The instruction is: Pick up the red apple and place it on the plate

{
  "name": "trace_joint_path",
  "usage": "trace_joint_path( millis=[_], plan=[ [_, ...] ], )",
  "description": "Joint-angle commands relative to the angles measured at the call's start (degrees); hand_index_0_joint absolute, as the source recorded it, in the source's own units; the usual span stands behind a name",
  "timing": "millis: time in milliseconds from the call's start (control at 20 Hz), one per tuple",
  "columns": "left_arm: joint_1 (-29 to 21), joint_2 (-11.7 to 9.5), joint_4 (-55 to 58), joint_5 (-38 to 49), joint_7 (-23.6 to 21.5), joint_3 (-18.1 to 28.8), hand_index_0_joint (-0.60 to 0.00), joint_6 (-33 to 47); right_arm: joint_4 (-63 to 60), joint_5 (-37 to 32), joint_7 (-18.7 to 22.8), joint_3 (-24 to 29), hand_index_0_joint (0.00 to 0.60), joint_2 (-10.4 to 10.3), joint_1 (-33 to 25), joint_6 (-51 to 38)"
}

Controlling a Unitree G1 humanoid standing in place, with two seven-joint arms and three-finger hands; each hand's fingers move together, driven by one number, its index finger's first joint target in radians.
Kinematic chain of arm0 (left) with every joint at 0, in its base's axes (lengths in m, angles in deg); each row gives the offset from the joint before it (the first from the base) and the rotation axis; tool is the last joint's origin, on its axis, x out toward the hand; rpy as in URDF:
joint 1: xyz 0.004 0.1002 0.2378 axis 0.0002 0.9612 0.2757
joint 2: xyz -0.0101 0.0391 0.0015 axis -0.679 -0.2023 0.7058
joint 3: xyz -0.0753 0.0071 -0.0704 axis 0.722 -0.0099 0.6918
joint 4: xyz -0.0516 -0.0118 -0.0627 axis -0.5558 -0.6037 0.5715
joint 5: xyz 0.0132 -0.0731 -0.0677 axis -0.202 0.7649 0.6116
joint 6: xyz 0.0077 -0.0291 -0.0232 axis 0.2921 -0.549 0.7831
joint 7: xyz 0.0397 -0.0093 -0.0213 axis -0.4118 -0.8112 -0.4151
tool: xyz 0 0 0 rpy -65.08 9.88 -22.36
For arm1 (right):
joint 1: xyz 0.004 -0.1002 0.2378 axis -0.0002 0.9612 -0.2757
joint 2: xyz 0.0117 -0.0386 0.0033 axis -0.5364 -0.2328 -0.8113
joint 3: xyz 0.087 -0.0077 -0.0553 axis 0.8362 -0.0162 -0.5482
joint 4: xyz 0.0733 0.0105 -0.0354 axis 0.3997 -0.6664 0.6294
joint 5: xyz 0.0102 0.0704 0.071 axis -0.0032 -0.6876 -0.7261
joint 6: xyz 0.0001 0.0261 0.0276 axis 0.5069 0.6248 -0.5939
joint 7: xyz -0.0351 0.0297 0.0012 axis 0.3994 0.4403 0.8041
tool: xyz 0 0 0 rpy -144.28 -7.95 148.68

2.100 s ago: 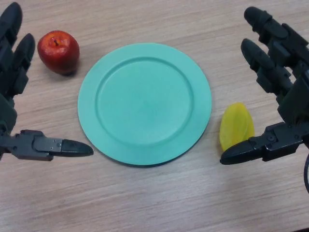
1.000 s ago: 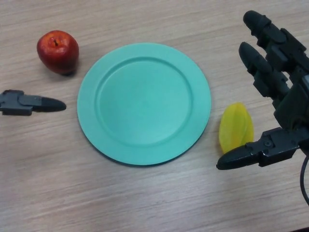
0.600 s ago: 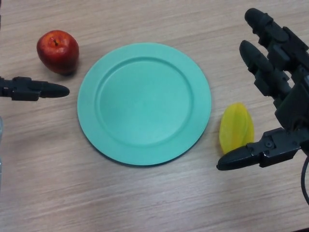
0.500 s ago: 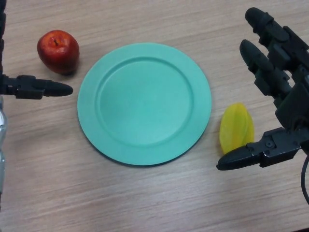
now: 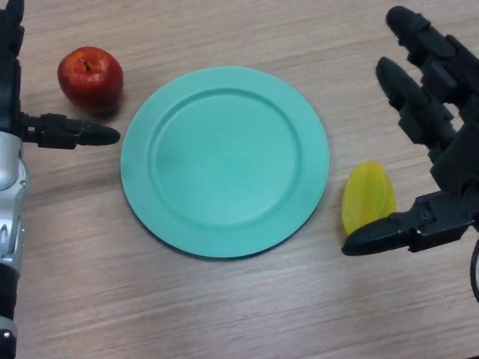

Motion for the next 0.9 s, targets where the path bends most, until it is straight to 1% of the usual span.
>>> trace_joint_path(
  millis=[50,200,300,400,550,600,750,850,900],
  plan=[
    [-4.45,-2.46,1.44,0.1,-4.15,1.62,0.0,9.41,2.36,-2.33,0.65,2.83,0.0,1.21,-1.73,-5.23],
    [-5.25,-1.86,-0.46,1.41,-2.49,1.07,0.0,10.93,1.24,-3.05,1.04,3.93,0.0,1.74,-2.45,-5.07],
    [-6.02,-1.37,-2.34,1.05,-2.14,0.5,0.0,12.1,0.87,-3.02,1.12,3.96,0.0,1.9,-2.43,-5.51],
    [-6.43,-0.79,-2.18,2.07,0.05,0.13,0.0,11.14,0.28,-3.18,0.94,4.26,0.0,1.98,-2.29,-6.22],
    [-7.14,0.04,-3.81,0.68,-1.0,-0.44,0.0,12.4,-0.24,-3.19,0.73,4.52,0.0,2.33,-2.21,-6.55],
    [-7.59,0.3,-4.63,1.35,-0.1,-0.28,0.0,12.33,-0.46,-3.33,0.63,4.78,0.0,2.32,-2.11,-6.85],
    [-8.24,0.39,-6.16,1.05,0.0,-0.52,0.0,12.55,-0.81,-3.51,0.48,5.27,0.0,2.53,-1.91,-7.18],
    [-9.57,0.23,-8.87,1.35,-0.24,-0.13,0.0,13.79,-1.07,-3.29,0.34,5.51,0.0,2.73,-1.68,-7.67],
    [-10.62,0.0,-10.96,0.7,-1.15,-0.38,0.0,14.71,-1.23,-2.95,0.28,5.5,0.0,2.85,-1.55,-7.93]
  ],
)
